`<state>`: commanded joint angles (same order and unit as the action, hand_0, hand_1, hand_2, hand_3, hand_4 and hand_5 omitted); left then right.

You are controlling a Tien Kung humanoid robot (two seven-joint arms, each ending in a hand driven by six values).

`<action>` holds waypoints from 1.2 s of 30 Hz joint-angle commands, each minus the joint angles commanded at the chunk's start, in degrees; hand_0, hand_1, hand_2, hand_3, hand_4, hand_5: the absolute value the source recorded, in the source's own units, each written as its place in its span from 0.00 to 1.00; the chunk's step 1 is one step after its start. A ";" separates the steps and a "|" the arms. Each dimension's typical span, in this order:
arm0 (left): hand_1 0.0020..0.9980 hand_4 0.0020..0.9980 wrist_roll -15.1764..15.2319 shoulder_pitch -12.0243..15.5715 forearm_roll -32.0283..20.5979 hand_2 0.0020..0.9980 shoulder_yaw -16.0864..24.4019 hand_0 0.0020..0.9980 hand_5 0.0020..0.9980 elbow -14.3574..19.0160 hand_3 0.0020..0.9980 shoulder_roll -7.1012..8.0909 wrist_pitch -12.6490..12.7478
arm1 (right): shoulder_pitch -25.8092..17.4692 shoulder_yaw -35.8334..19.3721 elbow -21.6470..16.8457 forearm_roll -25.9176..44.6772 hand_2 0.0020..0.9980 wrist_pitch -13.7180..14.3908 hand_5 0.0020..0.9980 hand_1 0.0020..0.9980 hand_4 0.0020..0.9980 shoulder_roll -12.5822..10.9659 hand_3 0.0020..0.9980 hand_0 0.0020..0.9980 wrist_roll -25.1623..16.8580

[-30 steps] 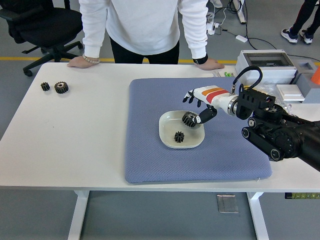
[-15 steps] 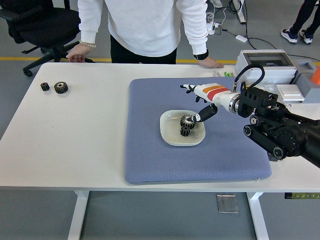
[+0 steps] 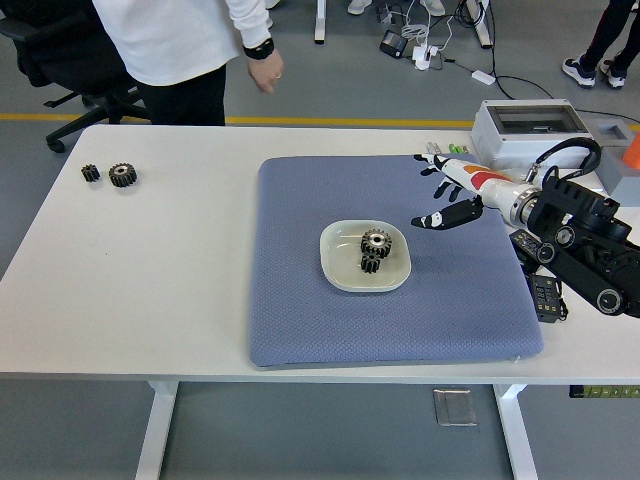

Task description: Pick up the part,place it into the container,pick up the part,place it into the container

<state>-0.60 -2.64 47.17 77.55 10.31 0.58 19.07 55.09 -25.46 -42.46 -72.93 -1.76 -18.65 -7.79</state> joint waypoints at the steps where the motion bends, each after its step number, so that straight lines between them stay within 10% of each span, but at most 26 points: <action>1: 0.64 0.74 -0.04 0.03 0.11 0.75 0.14 0.67 0.62 0.00 0.63 -0.07 0.02 | -1.37 -1.58 -1.12 2.61 0.89 -1.52 0.65 0.85 1.00 -1.12 0.97 0.94 -0.09; 3: 0.64 0.74 -0.14 0.08 0.47 0.75 0.56 0.67 0.62 0.00 0.63 -0.20 0.03 | -3.72 -4.58 -3.37 7.37 0.89 -3.69 0.65 0.85 1.00 -3.02 0.97 0.94 0.17; 4: 0.64 0.74 -0.22 0.12 0.75 0.75 0.86 0.67 0.62 0.00 0.63 -0.28 -0.01 | -5.09 -6.46 -4.87 9.61 0.90 -4.51 0.91 0.89 1.00 -4.12 0.95 0.98 0.59; 12: 0.65 0.73 -0.81 1.10 2.29 0.75 2.23 0.67 0.62 0.00 0.63 -0.58 -0.33 | -14.12 -20.41 -15.18 28.97 0.90 -7.19 1.00 0.89 1.00 -9.34 0.95 0.99 2.07; 23: 0.68 0.73 -2.97 1.59 3.56 0.77 2.51 0.67 0.62 0.00 0.64 -0.58 -2.10 | -25.66 -39.92 -20.13 55.08 0.90 -4.29 1.00 0.88 1.00 -6.75 0.95 1.00 0.94; 36: 0.68 0.73 -2.47 1.32 1.95 0.77 1.53 0.67 0.62 0.00 0.64 -0.58 -2.43 | -33.59 -49.29 -27.83 45.70 0.88 -7.79 1.00 0.86 1.00 -3.51 0.90 0.99 4.67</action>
<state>-3.07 -1.32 49.13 79.08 10.31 0.00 16.64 21.51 -74.74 -70.29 -27.23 -9.55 -22.16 -3.12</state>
